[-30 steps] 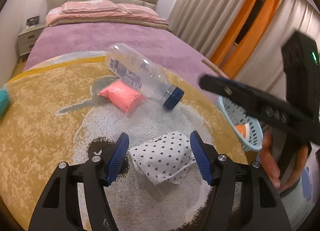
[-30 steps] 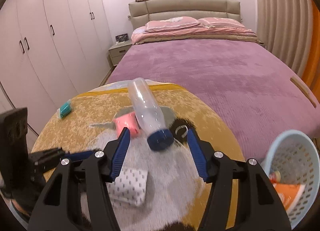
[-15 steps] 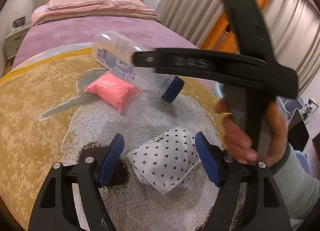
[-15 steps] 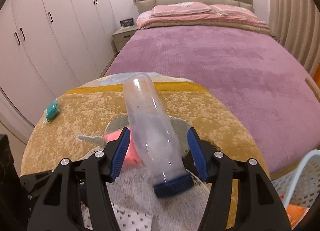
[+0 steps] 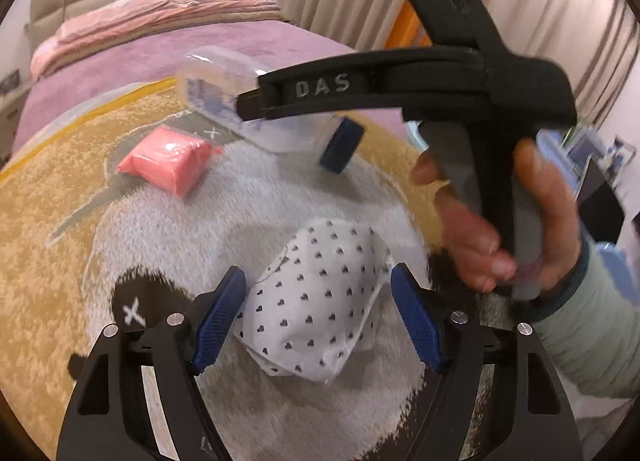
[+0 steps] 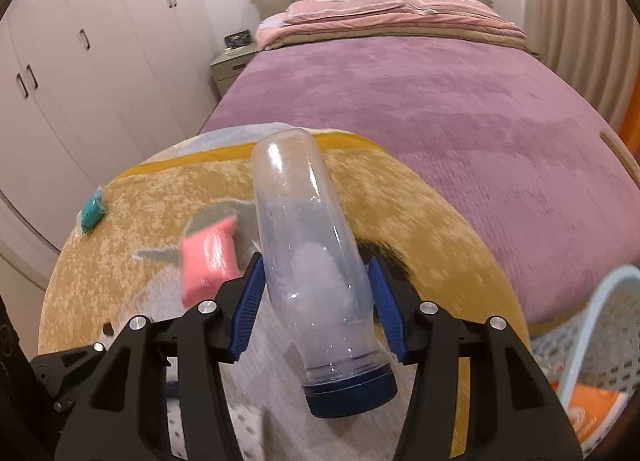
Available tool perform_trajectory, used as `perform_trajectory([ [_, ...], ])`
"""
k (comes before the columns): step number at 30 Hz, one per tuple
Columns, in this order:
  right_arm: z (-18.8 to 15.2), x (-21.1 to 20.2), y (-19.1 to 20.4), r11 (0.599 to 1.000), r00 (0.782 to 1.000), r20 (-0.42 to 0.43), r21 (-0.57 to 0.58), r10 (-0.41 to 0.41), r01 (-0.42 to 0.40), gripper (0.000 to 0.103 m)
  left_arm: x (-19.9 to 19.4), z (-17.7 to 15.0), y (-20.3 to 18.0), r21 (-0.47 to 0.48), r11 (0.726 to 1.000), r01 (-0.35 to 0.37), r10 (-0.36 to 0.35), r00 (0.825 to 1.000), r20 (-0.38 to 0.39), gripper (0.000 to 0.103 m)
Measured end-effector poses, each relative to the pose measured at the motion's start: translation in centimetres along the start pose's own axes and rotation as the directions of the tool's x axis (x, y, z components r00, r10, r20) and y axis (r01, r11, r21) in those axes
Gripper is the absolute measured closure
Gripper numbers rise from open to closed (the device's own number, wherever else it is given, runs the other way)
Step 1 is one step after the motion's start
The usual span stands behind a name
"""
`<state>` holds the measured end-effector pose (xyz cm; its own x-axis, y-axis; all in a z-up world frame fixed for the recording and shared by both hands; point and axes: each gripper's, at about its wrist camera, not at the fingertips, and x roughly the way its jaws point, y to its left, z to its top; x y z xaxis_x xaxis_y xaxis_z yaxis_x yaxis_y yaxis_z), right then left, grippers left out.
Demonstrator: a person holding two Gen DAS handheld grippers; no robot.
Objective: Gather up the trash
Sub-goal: 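Grasp the polka-dot napkin with the left tool while the right tool grasps the clear plastic bottle, then carry the napkin and bottle over the blue basket and open both tools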
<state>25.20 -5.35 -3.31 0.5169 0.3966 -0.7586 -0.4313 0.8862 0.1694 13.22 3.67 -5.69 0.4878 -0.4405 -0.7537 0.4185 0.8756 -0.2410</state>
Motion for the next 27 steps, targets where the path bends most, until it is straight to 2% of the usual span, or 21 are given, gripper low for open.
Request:
perform_trajectory([
  [5, -2.1, -1.9, -1.7, 0.998, 1.0, 0.012, 0.058, -0.01, 0.009, 0.054, 0.0, -0.9, -2.2, 0.042, 0.996, -0.083, 0.084, 0.996, -0.027, 0.031],
  [8, -3.5, -3.2, -2.5, 0.996, 0.999, 0.023, 0.084, -0.035, 0.033, 0.054, -0.1, -1.3, -3.3, 0.056, 0.988, -0.141, 0.142, 0.989, -0.027, 0.042],
  [12, -5.0, -4.9, -3.7, 0.991, 0.999, 0.032, 0.131, -0.024, 0.019, 0.054, -0.2, -1.7, -4.0, 0.054, 0.979, -0.194, 0.195, 0.981, -0.013, 0.056],
  [13, -5.3, -5.3, -3.8, 0.99, 0.999, 0.037, 0.138, -0.023, 0.017, 0.054, -0.3, -1.7, -4.0, 0.045, 0.981, -0.189, 0.19, 0.982, -0.011, 0.061],
  [15, -6.1, -6.3, -4.2, 0.988, 0.999, 0.047, 0.156, -0.015, 0.008, 0.054, -0.5, -1.7, -4.1, 0.02, 0.985, -0.17, 0.171, 0.985, -0.007, 0.077],
  [18, -7.0, -7.5, -4.6, 0.984, 0.998, 0.055, 0.178, 0.005, -0.015, 0.054, -0.6, -1.7, -4.0, -0.022, 0.987, -0.157, 0.157, 0.988, 0.002, 0.087],
  [27, -8.6, -12.1, -5.4, 0.975, 0.991, 0.131, 0.212, 0.032, -0.06, 0.054, -3.1, -1.3, -4.9, -0.112, 0.986, -0.122, 0.135, 0.984, 0.114, 0.091],
])
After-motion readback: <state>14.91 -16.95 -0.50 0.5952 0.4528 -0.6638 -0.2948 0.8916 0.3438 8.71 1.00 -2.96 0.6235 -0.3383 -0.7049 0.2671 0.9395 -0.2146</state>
